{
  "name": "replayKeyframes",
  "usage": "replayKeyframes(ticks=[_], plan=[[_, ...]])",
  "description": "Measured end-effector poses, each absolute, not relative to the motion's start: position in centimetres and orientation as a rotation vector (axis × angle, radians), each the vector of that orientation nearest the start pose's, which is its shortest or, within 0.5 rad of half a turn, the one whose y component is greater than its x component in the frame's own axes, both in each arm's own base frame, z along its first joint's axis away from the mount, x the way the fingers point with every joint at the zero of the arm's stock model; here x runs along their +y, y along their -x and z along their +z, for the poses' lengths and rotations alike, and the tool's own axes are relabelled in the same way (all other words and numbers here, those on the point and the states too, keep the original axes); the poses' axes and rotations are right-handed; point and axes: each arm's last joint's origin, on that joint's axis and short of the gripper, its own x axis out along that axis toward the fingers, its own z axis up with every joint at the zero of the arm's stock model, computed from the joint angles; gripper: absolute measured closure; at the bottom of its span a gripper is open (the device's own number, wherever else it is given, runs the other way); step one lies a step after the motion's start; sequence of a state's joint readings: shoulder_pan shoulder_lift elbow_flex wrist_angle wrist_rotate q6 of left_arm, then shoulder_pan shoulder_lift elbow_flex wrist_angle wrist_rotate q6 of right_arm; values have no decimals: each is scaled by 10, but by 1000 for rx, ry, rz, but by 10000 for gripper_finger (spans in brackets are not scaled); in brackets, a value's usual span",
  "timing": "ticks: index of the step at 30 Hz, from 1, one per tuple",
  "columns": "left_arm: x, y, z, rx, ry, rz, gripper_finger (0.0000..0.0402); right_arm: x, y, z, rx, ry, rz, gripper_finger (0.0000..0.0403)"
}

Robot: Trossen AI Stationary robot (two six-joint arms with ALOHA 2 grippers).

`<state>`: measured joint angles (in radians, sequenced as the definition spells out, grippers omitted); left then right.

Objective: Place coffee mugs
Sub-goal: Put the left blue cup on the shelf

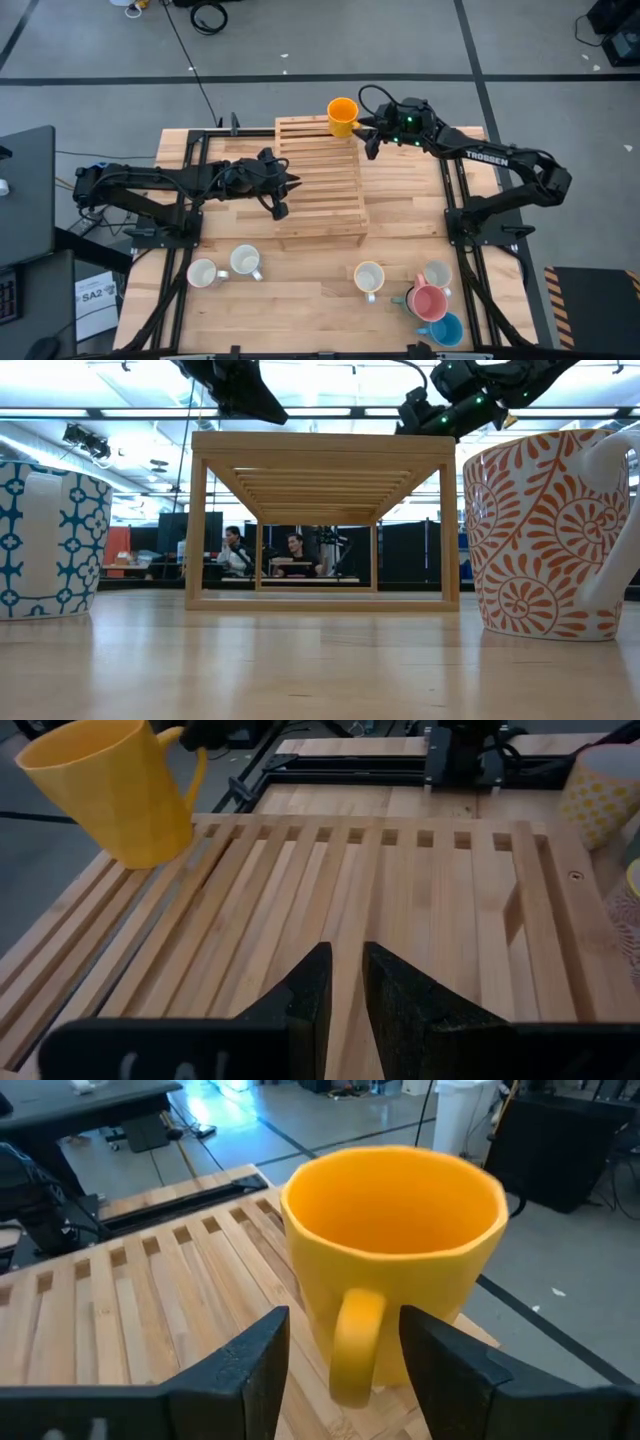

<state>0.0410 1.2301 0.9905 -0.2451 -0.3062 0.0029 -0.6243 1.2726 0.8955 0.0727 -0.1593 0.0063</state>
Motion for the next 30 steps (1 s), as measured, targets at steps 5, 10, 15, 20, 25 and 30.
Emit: replayKeyframes(ticks=[5, 10, 15, 20, 25, 30], plan=[[20, -268, 308, 483, -67, 340, 335, -158, -228, 301, 257, -112, -462, 206], [20, -268, 308, 483, -67, 340, 335, -151, -218, 310, 254, -110, -462, 206], [18, -268, 308, 483, -68, 334, 335, -142, -204, 321, 247, -107, -462, 206], [9, -269, 308, 472, 14, 280, 335, -132, -191, 332, 221, -106, -464, 206], [-4, -267, 304, 515, 175, 158, 335, -124, -180, 341, 173, -173, -470, 206], [-15, -264, 299, 590, 361, 46, 335, -118, -173, 343, 179, -197, -452, 206]])
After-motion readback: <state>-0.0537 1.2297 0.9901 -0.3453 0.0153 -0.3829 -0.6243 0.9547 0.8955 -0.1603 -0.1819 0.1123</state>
